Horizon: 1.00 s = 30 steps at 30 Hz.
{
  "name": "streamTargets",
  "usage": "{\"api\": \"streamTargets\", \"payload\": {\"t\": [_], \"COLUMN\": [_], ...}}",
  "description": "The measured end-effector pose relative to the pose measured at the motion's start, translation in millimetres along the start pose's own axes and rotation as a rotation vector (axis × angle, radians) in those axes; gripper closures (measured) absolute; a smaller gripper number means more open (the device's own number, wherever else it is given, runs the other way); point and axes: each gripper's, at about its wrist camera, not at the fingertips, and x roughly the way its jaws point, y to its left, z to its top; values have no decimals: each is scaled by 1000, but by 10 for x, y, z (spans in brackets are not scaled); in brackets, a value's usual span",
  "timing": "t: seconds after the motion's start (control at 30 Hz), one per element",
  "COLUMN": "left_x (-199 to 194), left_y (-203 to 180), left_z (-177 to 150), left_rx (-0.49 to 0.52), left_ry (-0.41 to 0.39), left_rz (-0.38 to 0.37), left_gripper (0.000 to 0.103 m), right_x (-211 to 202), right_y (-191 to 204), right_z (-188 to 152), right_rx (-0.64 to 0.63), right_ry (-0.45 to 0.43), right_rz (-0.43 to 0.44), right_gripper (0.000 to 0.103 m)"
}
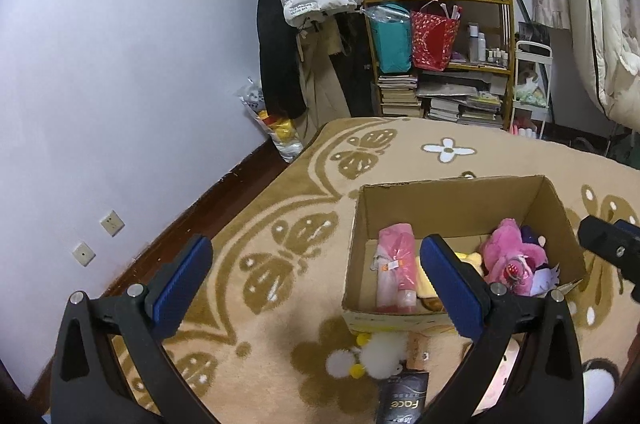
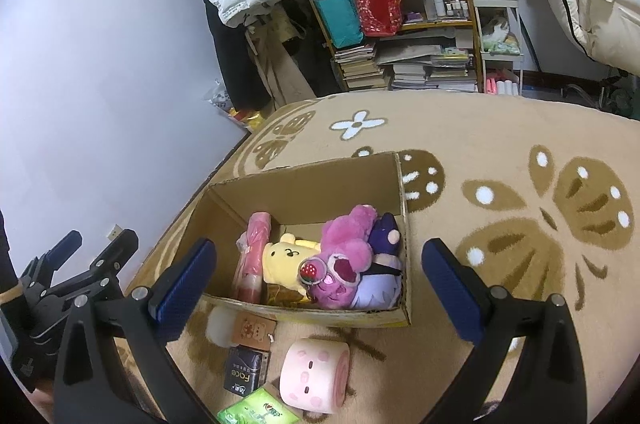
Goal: Organize soft objects
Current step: 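Move both tools back toward the remaining items beside the box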
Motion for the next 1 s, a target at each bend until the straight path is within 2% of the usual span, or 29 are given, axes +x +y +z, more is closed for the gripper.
{"api": "streamTargets", "payload": {"t": [0.57,0.73,1.0], "left_x": [-236,-313,-372], "left_y": [272,278,179], "left_z": [-79,-96,-175], "left_rx": [-98,-74,6], "left_ry": [0,13,80], "left_rz": [-19,-45,-66], "left_gripper": [0,1,0], "right_x": [-236,-272,-288], "right_y": [153,245,278], "right_z": [-152,-224,-375], "right_rx": [-55,-82,-72], "right_ry": [17,33,72], "right_rz": [-5,-2,3], "right_gripper": [0,0,0]}}
